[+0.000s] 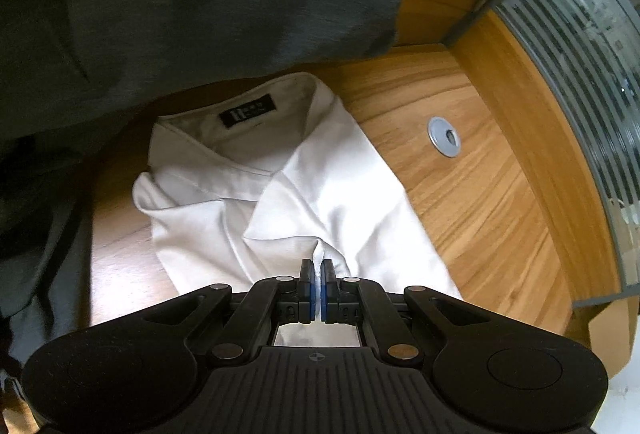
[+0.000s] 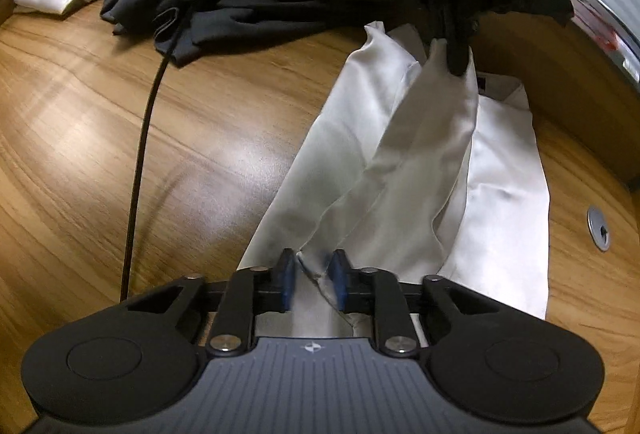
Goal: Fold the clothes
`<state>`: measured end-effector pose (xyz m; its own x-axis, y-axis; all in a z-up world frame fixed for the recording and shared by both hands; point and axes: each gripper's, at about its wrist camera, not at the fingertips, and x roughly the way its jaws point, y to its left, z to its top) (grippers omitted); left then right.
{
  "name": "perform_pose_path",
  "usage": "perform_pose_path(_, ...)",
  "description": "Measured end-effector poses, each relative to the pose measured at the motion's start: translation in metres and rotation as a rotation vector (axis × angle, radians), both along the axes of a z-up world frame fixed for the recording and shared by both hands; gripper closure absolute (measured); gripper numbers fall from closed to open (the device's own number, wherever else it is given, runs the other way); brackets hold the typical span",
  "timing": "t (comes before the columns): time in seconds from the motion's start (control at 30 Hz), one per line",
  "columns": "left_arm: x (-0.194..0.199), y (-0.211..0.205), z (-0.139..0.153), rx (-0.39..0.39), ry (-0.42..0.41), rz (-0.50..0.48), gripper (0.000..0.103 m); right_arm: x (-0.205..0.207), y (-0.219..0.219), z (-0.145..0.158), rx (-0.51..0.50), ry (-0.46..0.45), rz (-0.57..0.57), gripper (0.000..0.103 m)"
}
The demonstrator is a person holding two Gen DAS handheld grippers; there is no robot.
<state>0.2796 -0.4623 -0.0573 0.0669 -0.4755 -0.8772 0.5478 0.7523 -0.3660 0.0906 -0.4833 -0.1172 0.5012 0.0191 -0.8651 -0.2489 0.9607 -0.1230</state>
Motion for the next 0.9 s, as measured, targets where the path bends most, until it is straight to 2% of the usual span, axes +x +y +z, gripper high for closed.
perform_pose_path(0.03, 0.001, 0.002, 0.0, 0.0, 0.0, 0.006, 0.098, -0.001, -0.003, 0.003, 0.02, -0.014, -0.023, 0.098)
perform_pose_path(0.17, 0.005, 0.006, 0.0, 0.013, 0.008, 0.034, 0.099, -0.007, -0.016, 0.018, 0.104, -0.072, -0.115, 0.099)
perform_pose_path(0.27, 0.008, 0.008, 0.001, 0.042, 0.023, 0.077, 0.099, -0.021, -0.039, 0.037, 0.237, -0.141, -0.248, 0.099)
perform_pose_path(0.4, 0.011, 0.004, 0.004, 0.056, 0.047, 0.134, 0.099, -0.045, -0.079, 0.046, 0.437, -0.202, -0.473, 0.099)
perform_pose_path(0.6, 0.013, -0.021, -0.002, 0.067, 0.096, 0.191, 0.099, -0.071, -0.126, 0.024, 0.674, -0.218, -0.787, 0.099)
perform_pose_path(0.77, 0.012, -0.052, -0.008, 0.057, 0.102, 0.21, 0.098, -0.088, -0.146, 0.001, 0.825, -0.22, -0.973, 0.099)
perform_pose_path(0.9, 0.012, -0.074, -0.016, 0.005, 0.098, 0.221, 0.097, -0.101, -0.16, -0.02, 0.921, -0.199, -1.107, 0.099)
